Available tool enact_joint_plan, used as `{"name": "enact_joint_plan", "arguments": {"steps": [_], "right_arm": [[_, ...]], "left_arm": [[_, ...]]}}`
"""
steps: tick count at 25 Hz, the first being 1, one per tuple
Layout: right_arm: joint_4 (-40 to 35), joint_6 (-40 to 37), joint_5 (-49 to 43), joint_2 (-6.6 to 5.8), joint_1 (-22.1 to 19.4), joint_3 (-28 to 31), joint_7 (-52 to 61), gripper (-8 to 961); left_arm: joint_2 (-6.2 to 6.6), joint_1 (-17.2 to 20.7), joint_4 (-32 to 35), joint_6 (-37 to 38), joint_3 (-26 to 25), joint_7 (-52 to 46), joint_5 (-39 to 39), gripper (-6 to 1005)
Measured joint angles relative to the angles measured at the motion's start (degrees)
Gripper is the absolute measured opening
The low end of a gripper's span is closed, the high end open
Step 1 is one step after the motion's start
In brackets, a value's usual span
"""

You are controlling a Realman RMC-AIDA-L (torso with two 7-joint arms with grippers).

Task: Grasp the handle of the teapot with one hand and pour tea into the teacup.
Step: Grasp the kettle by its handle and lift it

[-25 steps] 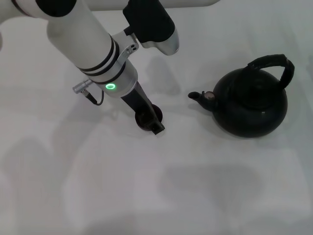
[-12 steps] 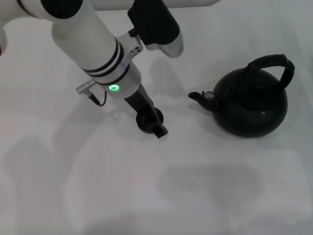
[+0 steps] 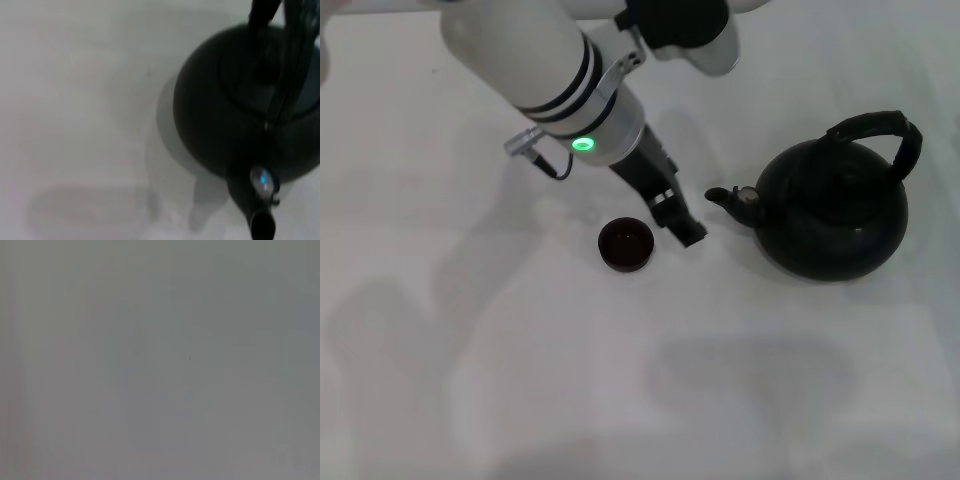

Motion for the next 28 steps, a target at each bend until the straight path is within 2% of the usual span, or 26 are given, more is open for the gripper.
{"name": "enact_joint_plan", "arguments": {"steps": [8, 18, 23, 28], "right_arm": [[-0.27, -0.11, 0.01, 0.00, 0.08, 0.06, 0.00, 868], [-0.17, -0.32, 0.00, -0.06, 0.09, 0.06, 0.00, 869], [-0.10, -0.36, 0.00, -0.08, 0.03, 0.05, 0.00, 868], [-0.25, -0.38, 0.00, -0.09, 0.03, 0.05, 0.00, 869]], "left_arm": [[-0.01, 1.12, 3.25, 2.75, -3.79, 4.06, -4.76, 881], [0.01, 11.83, 7.41, 12.46, -8.52, 22.84, -23.12, 880], [0.03, 18.68, 6.61, 17.73, -10.80, 31.57, -36.36, 882], [-0.05, 26.66, 4.00, 24.29, -12.45, 47.46, -58.03, 880]]}}
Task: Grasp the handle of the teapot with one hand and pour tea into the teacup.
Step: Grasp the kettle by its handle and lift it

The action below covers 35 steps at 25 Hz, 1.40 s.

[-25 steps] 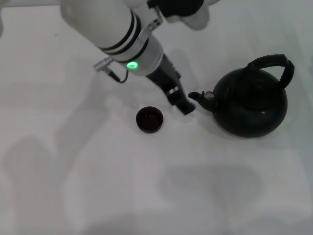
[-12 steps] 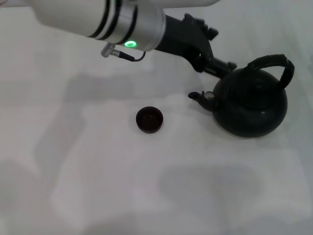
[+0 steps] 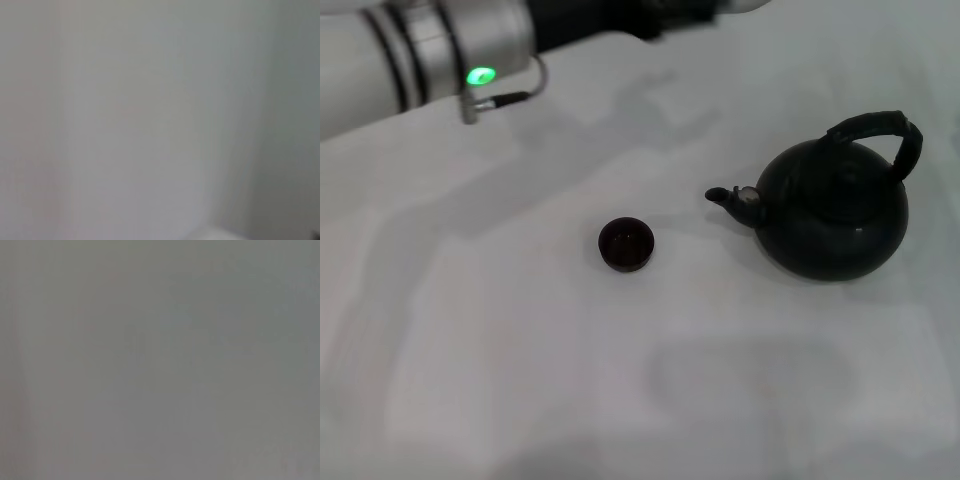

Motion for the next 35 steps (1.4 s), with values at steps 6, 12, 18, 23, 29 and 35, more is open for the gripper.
{"name": "enact_joint_plan", "arguments": {"steps": [6, 12, 18, 23, 29, 35], "right_arm": [[-0.70, -0.43, 0.00, 0.00, 0.23, 0.57, 0.94, 868], [-0.49, -5.71, -0.24, -0.42, 0.14, 1.10, 13.09, 868], [4.01, -12.29, -4.11, -0.95, -0.78, -2.19, 22.81, 869], [11.14, -18.66, -13.75, -0.71, -2.44, -3.67, 24.70, 869], [11.10, -19.83, -20.84, -0.52, -3.99, -3.72, 24.11, 867], [10.65, -15.69, -23.85, -0.32, -0.98, -3.89, 24.39, 865]], "left_arm": [[0.03, 2.29, -11.49, 1.29, -4.04, 15.42, -23.62, 881], [-0.09, 2.24, -25.20, -1.44, -4.68, 33.13, -48.24, 881], [-0.27, 2.21, -33.77, -8.93, -4.34, 48.26, -62.30, 881], [-0.21, 1.85, -38.10, -11.61, -5.66, 49.33, -63.58, 877], [-0.23, 1.25, -42.28, -11.75, -9.32, 49.19, -63.95, 877], [-0.24, 1.63, -42.63, -11.82, -9.43, 48.99, -64.06, 877]]}}
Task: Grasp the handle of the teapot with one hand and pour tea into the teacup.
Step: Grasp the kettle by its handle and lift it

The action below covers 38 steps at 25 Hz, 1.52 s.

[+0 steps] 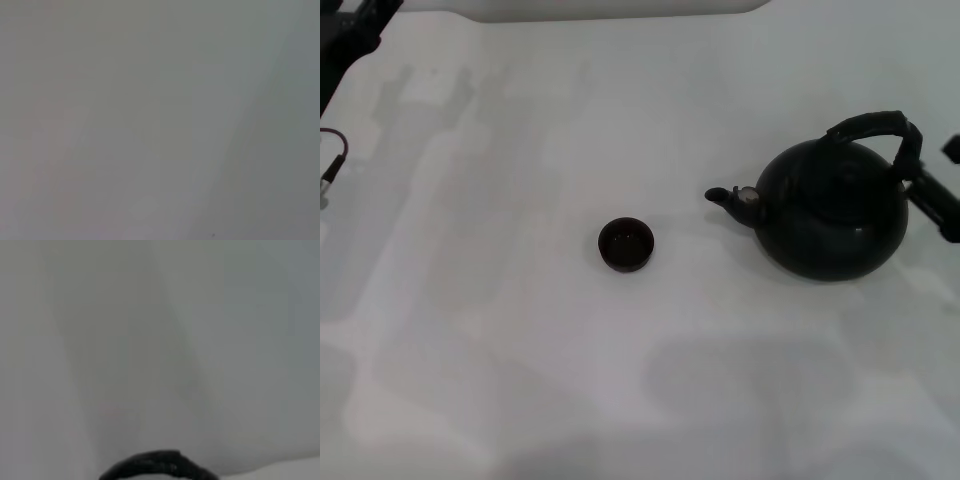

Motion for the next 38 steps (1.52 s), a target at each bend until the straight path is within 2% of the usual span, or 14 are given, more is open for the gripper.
{"name": "enact_joint_plan", "arguments": {"steps": [4, 9, 18, 21, 31, 38], "right_arm": [[-1.05, 3.35, -0.84, 0.02, 1.50, -0.92, 0.43, 864], [-3.49, 7.95, -0.10, 0.05, 1.28, -0.57, 0.44, 863], [-3.73, 7.75, -0.40, 0.06, 0.92, -1.01, 0.13, 860], [-3.86, 7.01, -0.43, 0.06, 0.86, -1.03, 0.07, 688], [-4.38, 6.33, -0.59, 0.05, 0.86, -1.12, -0.14, 221], [-6.72, 4.54, -0.86, 0.01, 1.66, -1.21, -2.04, 212]], "left_arm": [[0.02, 0.30, -0.09, -0.03, -0.03, -0.08, -0.05, 877], [-0.02, 0.76, -0.19, -0.61, 0.09, -0.12, -0.09, 877], [0.03, 0.82, -0.27, -0.74, -0.02, -1.24, -0.11, 878], [0.03, 0.82, -0.38, -0.74, -0.02, -1.53, -0.11, 878], [0.02, 0.82, -0.75, -0.74, -0.04, -2.27, -0.11, 878], [0.12, 0.57, -0.72, -0.73, 0.11, -2.41, -0.08, 878]]}}
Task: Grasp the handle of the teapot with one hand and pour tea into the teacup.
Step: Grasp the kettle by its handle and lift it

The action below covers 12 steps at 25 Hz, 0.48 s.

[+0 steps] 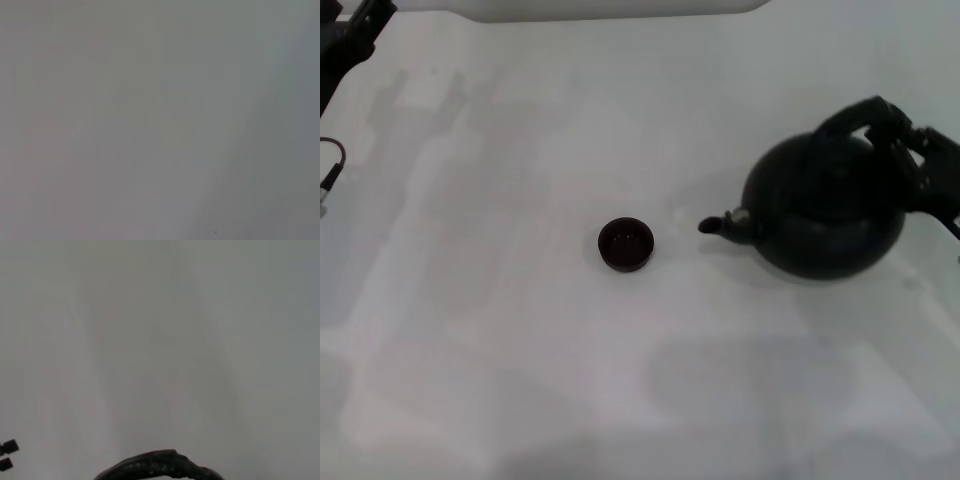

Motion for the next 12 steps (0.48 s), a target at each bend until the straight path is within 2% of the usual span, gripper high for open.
{"name": "enact_joint_plan", "arguments": {"steps": [6, 12], "right_arm": [[-1.48, 0.63, -0.76, -0.20, 3.34, -0.08, -3.49, 204], [-5.31, 6.67, -0.79, -0.05, 5.53, 0.05, -11.67, 197]], "left_arm": [[0.18, -0.28, 0.40, -0.43, 0.23, -0.16, 0.06, 878], [0.11, -0.57, 0.08, -0.47, 0.33, -0.18, 0.07, 878]]}}
